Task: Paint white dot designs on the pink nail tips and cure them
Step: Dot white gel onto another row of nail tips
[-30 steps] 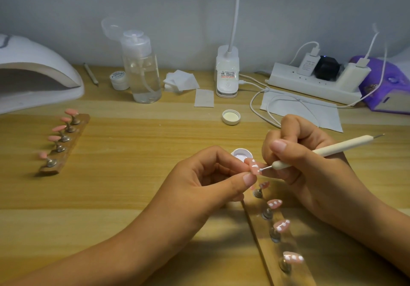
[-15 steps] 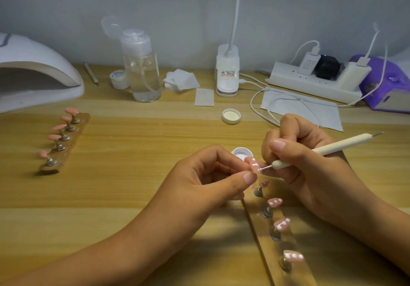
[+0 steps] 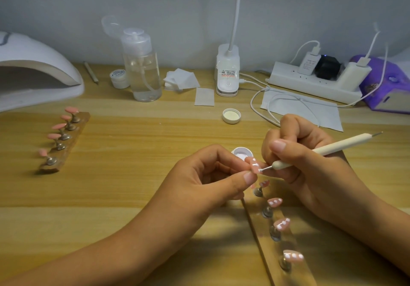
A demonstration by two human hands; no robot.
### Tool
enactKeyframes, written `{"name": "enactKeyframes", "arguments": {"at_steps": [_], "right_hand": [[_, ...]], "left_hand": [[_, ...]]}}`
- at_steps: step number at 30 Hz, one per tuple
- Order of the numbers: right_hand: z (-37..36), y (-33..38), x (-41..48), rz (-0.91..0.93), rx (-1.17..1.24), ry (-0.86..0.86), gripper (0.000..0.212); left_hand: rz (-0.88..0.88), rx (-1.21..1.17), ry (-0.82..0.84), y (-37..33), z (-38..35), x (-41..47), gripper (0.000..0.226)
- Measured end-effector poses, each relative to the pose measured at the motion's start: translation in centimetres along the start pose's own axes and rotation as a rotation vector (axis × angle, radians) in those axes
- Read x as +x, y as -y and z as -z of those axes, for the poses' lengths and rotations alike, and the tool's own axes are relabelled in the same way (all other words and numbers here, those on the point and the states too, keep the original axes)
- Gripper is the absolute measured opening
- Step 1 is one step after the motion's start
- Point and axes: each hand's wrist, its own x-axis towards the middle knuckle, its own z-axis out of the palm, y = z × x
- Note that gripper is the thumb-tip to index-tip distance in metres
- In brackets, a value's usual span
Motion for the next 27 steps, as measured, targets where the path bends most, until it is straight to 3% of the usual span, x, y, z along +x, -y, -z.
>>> {"name": "enactKeyframes", "arguments": {"at_steps": [6, 11, 21, 27], "right_hand": [[0.5, 0.0, 0.4, 0.025, 0.035, -0.074, 0.021], [1.3, -0.3, 0.8, 0.086, -0.249, -0.227, 0.012], [1.2, -1.4, 0.6, 0.177, -0.782, -0.088, 0.016], [1.4, -1.6, 0.9, 0.178, -0.864, -0.037, 0.021]], "left_hand": [[-0.004, 0.0, -0.002, 0.1, 0.2, 0.1, 0.007], [0.008, -0.076, -0.003, 0.1, 0.5, 0.2, 0.01], [0.046, -0.252, -0.15, 0.0, 0.7, 0.5, 0.007], [0.031, -0.213, -0.113, 0.3, 0.9, 0.4, 0.012]]}}
